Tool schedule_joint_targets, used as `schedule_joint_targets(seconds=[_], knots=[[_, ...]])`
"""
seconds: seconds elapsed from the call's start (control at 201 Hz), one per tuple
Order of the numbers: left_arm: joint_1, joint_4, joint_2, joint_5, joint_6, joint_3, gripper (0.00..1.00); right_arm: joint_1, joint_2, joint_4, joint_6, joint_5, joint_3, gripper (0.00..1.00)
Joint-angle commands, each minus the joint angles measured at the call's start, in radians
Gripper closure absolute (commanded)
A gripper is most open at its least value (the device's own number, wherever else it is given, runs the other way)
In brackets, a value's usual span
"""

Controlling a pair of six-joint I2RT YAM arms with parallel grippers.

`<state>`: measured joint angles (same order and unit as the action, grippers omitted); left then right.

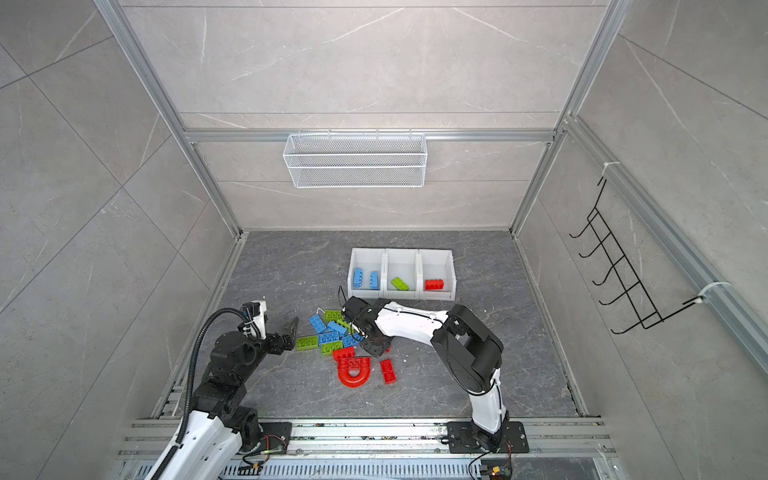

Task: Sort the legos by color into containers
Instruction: 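Carry the red brick into the farthest bin compartment and release it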

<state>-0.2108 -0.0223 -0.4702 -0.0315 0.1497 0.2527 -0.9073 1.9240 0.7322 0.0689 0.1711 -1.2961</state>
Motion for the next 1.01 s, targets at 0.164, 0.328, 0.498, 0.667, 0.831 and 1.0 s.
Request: schedule_joint_targets(seconds=[0.164, 0.328, 0.498, 0.667, 0.831, 1.0], knots=[[-0.001, 0.026, -0.009, 0.004, 0.011, 0.009, 0.0, 0.142, -0.226, -0.087, -0.085, -0.109, 0.076, 0.78], [-0.001, 0.028, -0.013, 0.0, 0.01, 0.011, 0.0, 0.358, -0.377, -0.149, -0.145, -0.283, 0.104, 0.82], [-0.001, 0.028, -0.013, -0.001, 0.011, 0.011, 0.0, 0.569, -0.387, -0.172, -0.189, -0.324, 0.042, 0.85], [-0.001, 0.017, 0.041, -0.001, 0.01, -0.006, 0.0, 0.731, -0.295, -0.234, -0.254, -0.377, -0.013, 0.86], [-0.002, 0.013, 0.043, 0.02, 0.017, -0.005, 0.0, 0.762, -0.219, -0.274, -0.247, -0.33, -0.035, 0.86], [-0.002, 0.016, 0.01, 0.046, 0.026, 0.005, 0.0, 0.768, -0.168, -0.374, -0.269, -0.283, -0.013, 0.86]])
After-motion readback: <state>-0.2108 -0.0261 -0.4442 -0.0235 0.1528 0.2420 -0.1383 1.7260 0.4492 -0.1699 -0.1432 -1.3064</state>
